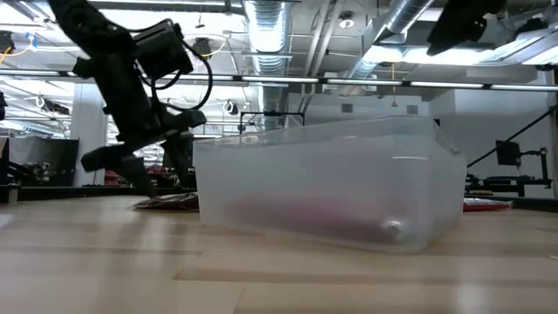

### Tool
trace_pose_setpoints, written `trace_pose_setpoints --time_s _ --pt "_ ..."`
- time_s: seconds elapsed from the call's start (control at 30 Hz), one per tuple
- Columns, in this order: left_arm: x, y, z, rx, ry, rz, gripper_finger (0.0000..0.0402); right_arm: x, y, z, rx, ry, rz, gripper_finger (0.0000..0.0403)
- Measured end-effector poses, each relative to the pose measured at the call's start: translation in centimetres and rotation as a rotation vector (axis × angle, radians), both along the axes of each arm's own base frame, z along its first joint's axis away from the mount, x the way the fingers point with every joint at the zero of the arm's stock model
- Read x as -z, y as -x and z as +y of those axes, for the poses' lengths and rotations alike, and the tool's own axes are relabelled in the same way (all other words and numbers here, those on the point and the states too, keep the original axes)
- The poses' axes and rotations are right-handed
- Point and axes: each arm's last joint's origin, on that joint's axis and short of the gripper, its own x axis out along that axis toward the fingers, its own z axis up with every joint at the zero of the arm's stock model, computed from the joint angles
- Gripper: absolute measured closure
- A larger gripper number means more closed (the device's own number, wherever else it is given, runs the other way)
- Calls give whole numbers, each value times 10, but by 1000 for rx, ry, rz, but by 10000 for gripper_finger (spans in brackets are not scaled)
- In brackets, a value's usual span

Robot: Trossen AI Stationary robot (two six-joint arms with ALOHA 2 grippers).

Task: Sort popcorn bags into baskets
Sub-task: Put the red popcorn bag into the transparent bin

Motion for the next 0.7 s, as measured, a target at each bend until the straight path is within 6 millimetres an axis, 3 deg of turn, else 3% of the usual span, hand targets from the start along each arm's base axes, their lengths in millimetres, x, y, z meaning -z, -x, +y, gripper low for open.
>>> trace_pose_setpoints --time_s 0.27,0.5,0.7 --pt "12 8 -1 -42 13 -25 149 0 -2 0 -4 1 -8 182" --pt "13 6 -3 -20 10 -49 149 -1 -2 0 -4 -1 -15 182" --pt "26 -6 -2 2 29 -67 149 -1 -2 0 -4 -1 -16 182"
